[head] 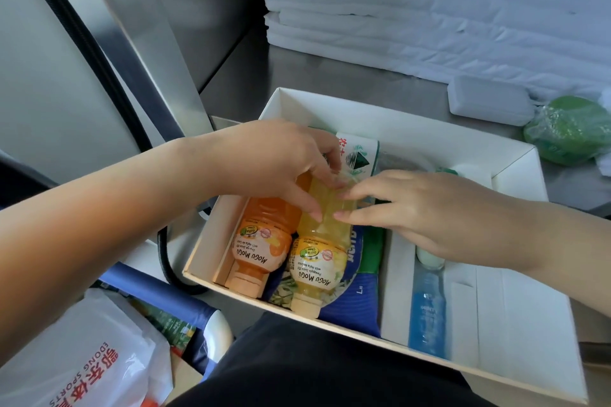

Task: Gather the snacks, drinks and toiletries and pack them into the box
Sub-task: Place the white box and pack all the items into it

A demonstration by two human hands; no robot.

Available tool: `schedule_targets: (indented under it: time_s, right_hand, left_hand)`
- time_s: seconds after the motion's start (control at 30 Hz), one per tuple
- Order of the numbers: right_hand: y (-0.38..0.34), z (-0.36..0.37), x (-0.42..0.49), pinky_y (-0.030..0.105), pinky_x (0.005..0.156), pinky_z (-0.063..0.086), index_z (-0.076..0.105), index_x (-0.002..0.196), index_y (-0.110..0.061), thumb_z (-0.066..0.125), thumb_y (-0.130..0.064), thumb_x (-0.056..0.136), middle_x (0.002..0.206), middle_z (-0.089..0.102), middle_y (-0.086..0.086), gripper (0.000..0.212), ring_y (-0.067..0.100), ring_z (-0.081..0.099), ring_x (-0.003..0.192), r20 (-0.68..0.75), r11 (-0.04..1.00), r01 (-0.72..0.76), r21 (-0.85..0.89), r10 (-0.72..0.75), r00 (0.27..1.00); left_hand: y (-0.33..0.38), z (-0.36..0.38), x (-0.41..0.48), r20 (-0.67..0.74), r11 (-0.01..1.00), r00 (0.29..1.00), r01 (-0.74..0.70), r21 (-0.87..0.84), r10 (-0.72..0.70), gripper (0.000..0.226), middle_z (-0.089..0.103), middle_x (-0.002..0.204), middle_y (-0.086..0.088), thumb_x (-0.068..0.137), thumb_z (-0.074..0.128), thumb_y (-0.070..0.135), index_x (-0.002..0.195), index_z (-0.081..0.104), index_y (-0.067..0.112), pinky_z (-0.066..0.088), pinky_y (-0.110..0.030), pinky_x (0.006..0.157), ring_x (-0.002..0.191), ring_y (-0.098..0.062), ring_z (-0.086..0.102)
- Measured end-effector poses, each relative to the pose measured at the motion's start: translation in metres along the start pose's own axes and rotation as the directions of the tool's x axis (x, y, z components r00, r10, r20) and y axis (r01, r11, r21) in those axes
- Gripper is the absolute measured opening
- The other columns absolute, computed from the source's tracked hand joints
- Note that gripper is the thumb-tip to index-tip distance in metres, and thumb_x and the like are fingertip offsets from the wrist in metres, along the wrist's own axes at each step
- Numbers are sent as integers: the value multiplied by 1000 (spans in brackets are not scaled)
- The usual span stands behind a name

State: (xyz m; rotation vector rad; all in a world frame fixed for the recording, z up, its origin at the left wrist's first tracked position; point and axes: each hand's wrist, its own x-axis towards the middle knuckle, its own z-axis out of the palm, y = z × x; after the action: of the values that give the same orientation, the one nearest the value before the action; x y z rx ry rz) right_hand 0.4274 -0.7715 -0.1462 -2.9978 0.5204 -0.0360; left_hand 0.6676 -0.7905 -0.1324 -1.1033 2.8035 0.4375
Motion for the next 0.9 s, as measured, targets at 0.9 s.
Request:
schedule_targets:
  time_s: [0.9]
  right_hand:
    - [-4, 3, -16, 32, 93, 47, 47, 138, -14, 39, 10, 77, 145, 44, 3, 66, 18, 42, 131, 70, 995, -69, -65, 74, 995]
  left_hand:
    - [8, 18, -15, -100, 983, 995, 23, 180, -5, 54, 41, 131, 18, 86, 27, 53, 130, 51, 36, 33, -23, 94, 116, -4, 39]
